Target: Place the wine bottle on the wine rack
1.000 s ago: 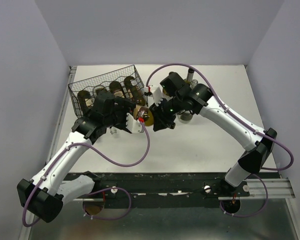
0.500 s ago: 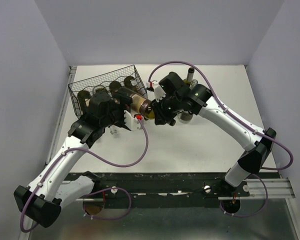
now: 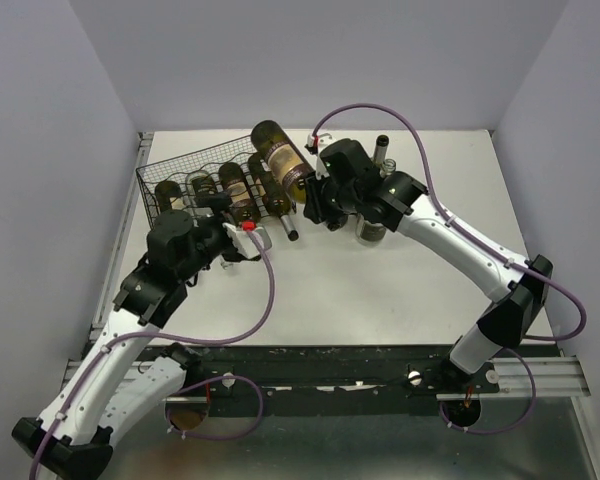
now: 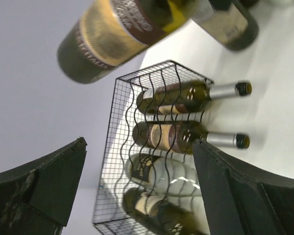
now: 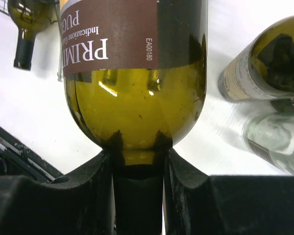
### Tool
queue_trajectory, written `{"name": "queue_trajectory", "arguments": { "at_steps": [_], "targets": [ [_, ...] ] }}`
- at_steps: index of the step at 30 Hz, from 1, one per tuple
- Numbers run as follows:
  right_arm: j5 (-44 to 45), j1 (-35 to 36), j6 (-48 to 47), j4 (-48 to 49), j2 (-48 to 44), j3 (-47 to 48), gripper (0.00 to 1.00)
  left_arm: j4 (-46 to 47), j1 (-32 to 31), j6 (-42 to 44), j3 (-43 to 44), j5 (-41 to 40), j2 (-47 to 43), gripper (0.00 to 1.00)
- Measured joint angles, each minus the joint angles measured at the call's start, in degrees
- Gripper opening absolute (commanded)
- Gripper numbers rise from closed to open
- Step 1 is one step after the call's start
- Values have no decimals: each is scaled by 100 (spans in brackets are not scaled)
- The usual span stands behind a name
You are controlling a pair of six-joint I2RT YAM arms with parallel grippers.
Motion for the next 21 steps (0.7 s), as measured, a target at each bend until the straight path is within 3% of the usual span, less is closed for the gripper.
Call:
{"name": "queue_trajectory", "arguments": {
  "at_steps": [7, 11, 17, 21],
  "targets": [
    [157, 0, 435, 911, 455, -109, 1, 767, 0, -3086, -7, -398, -793, 99],
    [221, 0, 610, 1178, 1027, -15, 1, 621, 0, -4833, 236, -796, -946, 99],
    [382, 0, 793, 1290, 1692, 105, 1, 459, 0, -6041, 291, -968, -981, 99],
    [463, 0, 809, 1386, 2037, 308, 1, 219, 0, -6384, 468, -1010, -835, 99]
  ]
}}
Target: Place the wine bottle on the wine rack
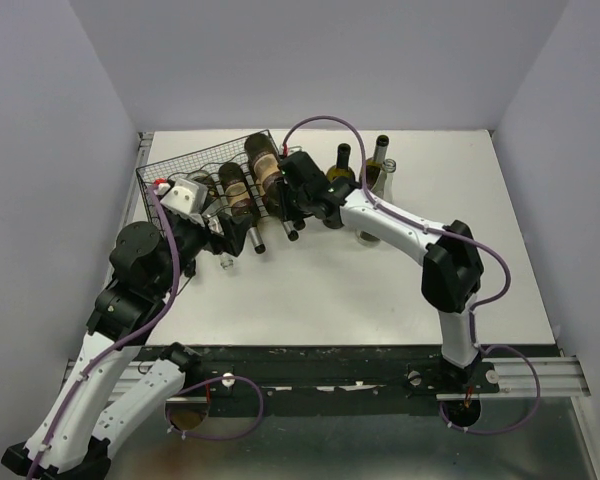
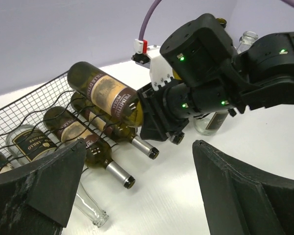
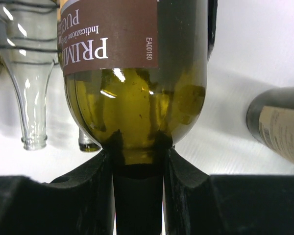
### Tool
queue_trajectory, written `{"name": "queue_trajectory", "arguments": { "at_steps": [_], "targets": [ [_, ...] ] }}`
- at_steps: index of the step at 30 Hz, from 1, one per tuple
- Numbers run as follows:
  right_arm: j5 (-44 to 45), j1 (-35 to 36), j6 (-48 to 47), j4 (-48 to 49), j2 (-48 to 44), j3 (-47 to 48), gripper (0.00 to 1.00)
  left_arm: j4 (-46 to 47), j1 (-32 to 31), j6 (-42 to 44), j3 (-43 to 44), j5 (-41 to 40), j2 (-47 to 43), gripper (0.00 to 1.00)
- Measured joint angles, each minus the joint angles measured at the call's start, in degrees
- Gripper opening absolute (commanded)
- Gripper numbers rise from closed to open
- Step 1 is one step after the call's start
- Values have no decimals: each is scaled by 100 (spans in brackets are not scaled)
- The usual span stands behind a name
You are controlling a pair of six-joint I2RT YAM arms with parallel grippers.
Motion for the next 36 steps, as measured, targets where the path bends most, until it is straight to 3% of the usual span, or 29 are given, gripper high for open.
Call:
{"name": "queue_trajectory", "arguments": {
  "at_steps": [18, 21, 23, 31, 36],
  "targets": [
    [463, 0, -175, 240, 1056, 1084, 1, -435, 0, -212, 345, -72, 387, 99],
    [492, 0, -192, 127, 1182, 1182, 5, -487, 0, -205, 358, -166, 378, 99],
    [560, 0, -210, 92, 1239, 1228, 12, -522, 2, -203, 365, -210, 374, 99],
    [656, 0, -251, -81, 1307, 1384, 62, -584, 2, -190, 365, -308, 330, 99],
    [728, 0, -293, 133, 1305, 1427, 77, -599, 2, -164, 367, -339, 302, 99]
  ]
}}
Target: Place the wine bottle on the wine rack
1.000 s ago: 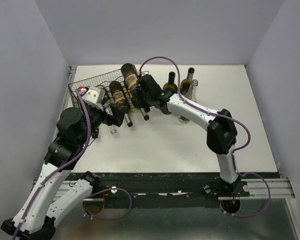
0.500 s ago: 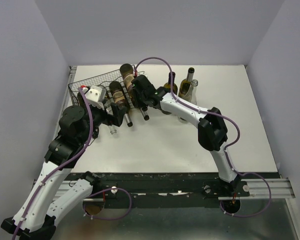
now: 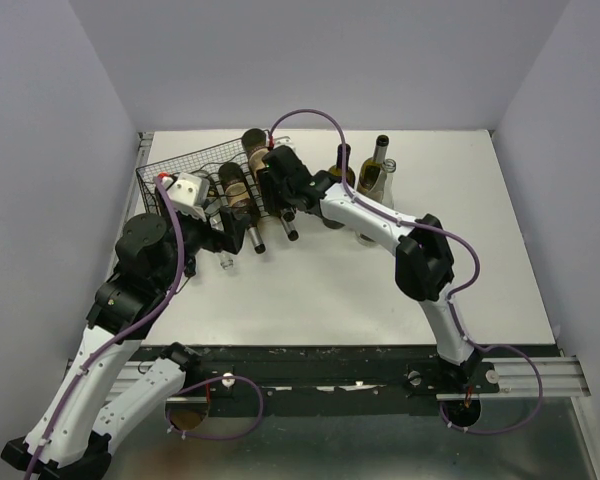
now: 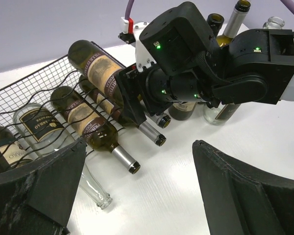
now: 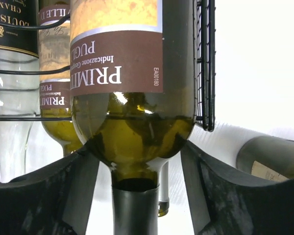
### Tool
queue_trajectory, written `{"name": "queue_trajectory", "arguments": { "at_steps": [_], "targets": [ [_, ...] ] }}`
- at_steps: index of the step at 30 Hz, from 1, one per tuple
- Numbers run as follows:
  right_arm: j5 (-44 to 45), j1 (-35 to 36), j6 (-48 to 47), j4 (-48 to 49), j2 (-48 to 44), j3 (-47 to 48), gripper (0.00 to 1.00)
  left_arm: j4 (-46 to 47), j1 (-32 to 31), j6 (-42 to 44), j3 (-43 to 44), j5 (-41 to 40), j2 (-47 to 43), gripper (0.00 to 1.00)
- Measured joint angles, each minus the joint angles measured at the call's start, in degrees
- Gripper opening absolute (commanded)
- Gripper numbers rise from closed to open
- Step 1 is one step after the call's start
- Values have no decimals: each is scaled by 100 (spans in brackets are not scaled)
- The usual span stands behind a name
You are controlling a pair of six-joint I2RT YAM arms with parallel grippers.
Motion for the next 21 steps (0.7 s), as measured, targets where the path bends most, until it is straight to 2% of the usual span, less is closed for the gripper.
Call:
{"name": "queue_trajectory", "arguments": {
  "at_steps": [10, 17, 21],
  "targets": [
    [31, 0, -72, -4, -315, 9, 87, -17, 0, 85, 11, -70, -138, 99],
    [243, 0, -199, -52, -1268, 39, 87, 22, 7, 114, 20, -76, -271, 99],
    [544, 0, -326, -111, -1939, 42, 92, 120, 7, 114, 17, -74, -319, 99]
  ]
}}
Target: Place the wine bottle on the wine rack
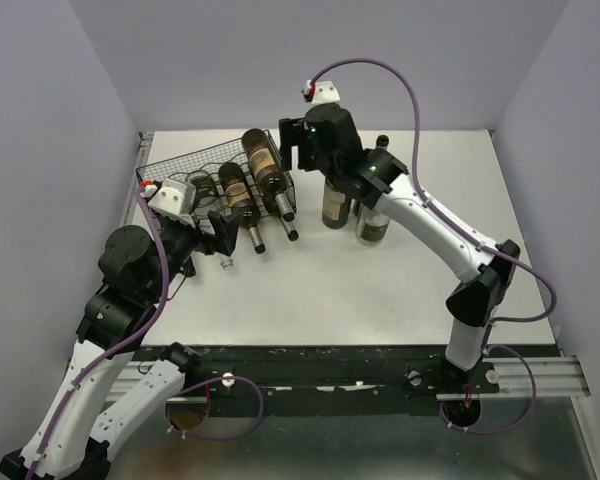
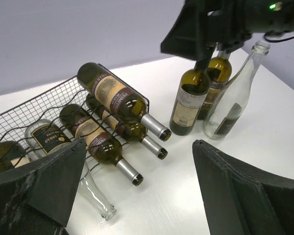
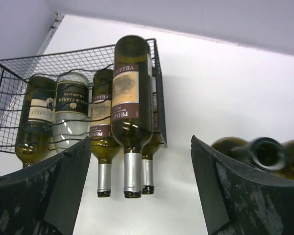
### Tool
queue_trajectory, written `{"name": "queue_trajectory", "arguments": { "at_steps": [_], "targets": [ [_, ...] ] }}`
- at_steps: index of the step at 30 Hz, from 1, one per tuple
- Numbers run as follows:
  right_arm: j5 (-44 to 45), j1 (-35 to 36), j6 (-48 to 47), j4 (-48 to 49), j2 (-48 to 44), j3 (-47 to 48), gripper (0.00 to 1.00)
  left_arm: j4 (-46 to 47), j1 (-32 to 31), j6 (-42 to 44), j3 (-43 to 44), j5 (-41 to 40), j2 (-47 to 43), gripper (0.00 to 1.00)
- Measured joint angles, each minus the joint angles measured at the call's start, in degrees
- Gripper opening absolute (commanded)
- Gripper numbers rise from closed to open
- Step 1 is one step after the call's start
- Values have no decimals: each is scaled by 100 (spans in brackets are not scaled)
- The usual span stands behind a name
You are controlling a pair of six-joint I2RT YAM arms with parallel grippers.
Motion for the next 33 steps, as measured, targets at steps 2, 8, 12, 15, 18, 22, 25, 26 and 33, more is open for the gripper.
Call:
{"name": "queue_trajectory", "arguments": {
  "at_steps": [2, 8, 12, 15, 18, 22, 25, 26, 33],
  "targets": [
    [210, 0, -92, -109, -295, 2, 93, 83, 0, -7, 0, -2, -28, 99],
    [1196, 0, -385, -603, -885, -35, 98, 275, 0, -46, 0, -2, -46, 99],
    [1773, -90, -459, -866, -1185, -341, 98, 382, 0, -68, 0, 2, 7, 99],
    [1915, -256, -428, -988, -1410, -695, 98, 424, 0, -94, 0, 4, 68, 99],
    [1950, -520, -334, -1045, -1541, -1005, 98, 481, 0, -138, 0, 22, 153, 99],
    [1912, -885, -142, -1108, -1591, -1390, 93, 509, 0, -192, 0, 44, 254, 99],
    [1781, -1117, -17, -1113, -1591, -1685, 87, 509, 0, -219, 0, 44, 267, 99],
    [1709, -1185, 13, -1113, -1593, -1786, 84, 509, 0, -223, 0, 44, 267, 99],
    [1272, -1434, 140, -1032, -1598, -2247, 57, 507, 0, -245, -2, 42, 256, 99]
  ]
}}
